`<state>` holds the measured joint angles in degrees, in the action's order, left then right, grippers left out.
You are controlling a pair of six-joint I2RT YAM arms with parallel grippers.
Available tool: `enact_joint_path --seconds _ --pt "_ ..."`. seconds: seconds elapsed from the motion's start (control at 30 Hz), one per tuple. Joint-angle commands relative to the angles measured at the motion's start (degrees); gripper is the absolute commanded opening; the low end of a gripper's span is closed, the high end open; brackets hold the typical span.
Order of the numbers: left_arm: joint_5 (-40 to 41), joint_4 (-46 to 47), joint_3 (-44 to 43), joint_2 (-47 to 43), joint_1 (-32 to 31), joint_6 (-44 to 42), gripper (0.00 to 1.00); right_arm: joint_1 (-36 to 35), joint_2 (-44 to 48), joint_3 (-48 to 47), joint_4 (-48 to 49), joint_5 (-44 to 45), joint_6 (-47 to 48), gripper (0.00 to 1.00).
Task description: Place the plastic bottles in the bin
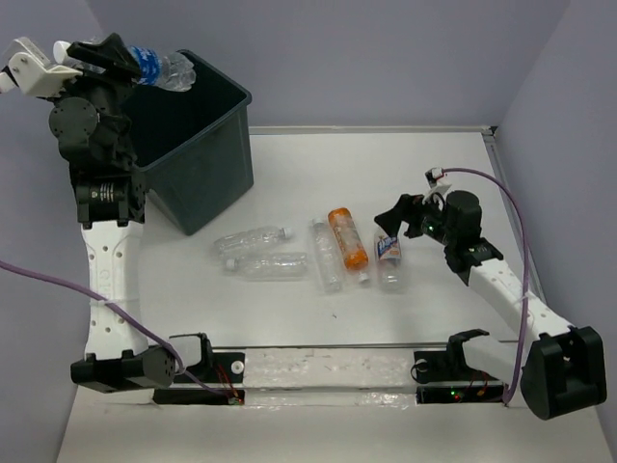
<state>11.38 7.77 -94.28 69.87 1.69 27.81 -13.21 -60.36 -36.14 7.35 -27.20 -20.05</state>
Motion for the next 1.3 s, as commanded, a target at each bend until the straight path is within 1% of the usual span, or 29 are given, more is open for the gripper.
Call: enact_joint_path --seconds 0.0,0.03,0.07,0.13,0.17,0.23,0.33,0.37,0.43,0.53,0.57,0.6,0.63,0.67,0.77,0.8,0.83,0.87,0.97,1.0,1.1,1.13,1.23,1.27 --pt "9.0 -3.5 -1.1 5.4 4.8 -4.5 0.36 -0.3 -2.7 -5.0 -9.3 16.4 2.7 0.90" --pt "10.2 -3.3 -0.5 6.0 5.0 -5.3 0.37 -0.3 -3.3 -6.2 -10.5 18.0 2.9 0.90" --pt "12.2 -1.9 1.4 6.0 5.0 -6.6 0.40 -0.3 -4.5 -6.8 -13.1 21.4 3.2 0.90" --pt "13.8 -1.5 2.3 6.4 5.0 -7.7 0.53 -1.0 -6.7 -8.5 -16.4 24.7 3.8 0.91" --pt "14.1 -1.4 2.6 6.6 5.0 -8.0 0.76 -1.9 -7.6 -9.0 -17.3 25.9 4.2 0.92" --pt "14.9 -1.4 3.0 7.1 5.1 -8.8 0.99 -3.0 -9.6 -10.2 -18.9 28.8 4.9 0.94" --pt "13.8 -1.4 3.0 6.7 5.0 -8.4 0.99 -4.9 -13.6 -11.9 -20.6 28.4 5.5 0.95" --pt "11.4 -1.4 3.0 6.4 4.8 -8.1 0.99 -5.6 -15.6 -12.7 -21.4 28.6 5.7 0.95" --pt "9.8 -1.4 3.0 5.5 3.7 -7.8 0.99 -6.3 -17.5 -13.8 -22.8 29.1 6.1 0.95" --pt "10.1 -1.8 3.2 3.5 -2.0 -10.1 0.99 -7.7 -20.0 -15.4 -25.4 29.2 6.7 0.95" --pt "10.7 -1.9 3.4 3.0 -5.1 -11.1 0.99 -7.7 -20.3 -15.8 -26.1 29.3 6.9 0.95" --pt "11.4 -2.3 4.4 1.8 -9.7 -12.9 0.99 -8.5 -20.5 -16.1 -27.2 29.8 6.9 0.96" --pt "11.6 -2.5 5.1 1.2 -12.0 -13.3 0.99 -8.5 -20.6 -16.1 -27.5 29.9 7.0 0.96" --pt "10.6 -2.8 7.0 -0.2 -15.5 -13.0 0.99 -9.0 -20.5 -16.0 -27.8 30.0 6.9 0.96" --pt "7.5 -4.0 10.4 -2.3 -20.0 -11.6 0.99 -9.6 -21.1 -16.2 -28.4 30.8 7.0 0.96" --pt "6.6 -4.3 13.5 -3.8 -23.3 -10.8 0.99 -9.6 -21.5 -16.3 -28.6 31.0 7.1 0.96" --pt "6.6 -4.4 15.0 -4.4 -25.1 -10.6 0.99 -9.6 -22.0 -16.3 -28.7 30.9 7.1 0.96" --pt "4.6 -5.0 16.4 -4.9 -26.6 -10.2 0.99 -9.6 -22.4 -16.7 -28.7 30.9 7.2 0.95" --pt "-1.7 -9.9 21.0 -5.7 -31.0 -8.5 0.99 -10.1 -24.8 -17.4 -29.2 30.7 7.2 0.84" --pt "-3.4 -9.9 21.0 -6.0 -32.0 -7.9 0.99 -10.1 -24.8 -17.5 -29.2 30.7 7.2 0.82" --pt "-11.0 -11.2 27.2 -7.7 -34.9 -5.1 0.99 -10.1 -25.2 -17.6 -29.2 32.2 7.0 0.68" --pt "-15.2 -11.4 28.4 -8.8 -35.5 -3.7 0.99 -10.1 -24.4 -17.6 -29.2 32.6 6.8 0.62" --pt "-17.8 -11.3 33.0 -10.5 -39.7 -2.1 0.99 -10.1 -20.9 -16.9 -28.7 35.3 5.7 0.55" --pt "-18.7 -11.0 34.2 -10.7 -42.6 -1.0 0.99 -10.1 -19.5 -16.6 -28.0 35.8 5.2 0.54"
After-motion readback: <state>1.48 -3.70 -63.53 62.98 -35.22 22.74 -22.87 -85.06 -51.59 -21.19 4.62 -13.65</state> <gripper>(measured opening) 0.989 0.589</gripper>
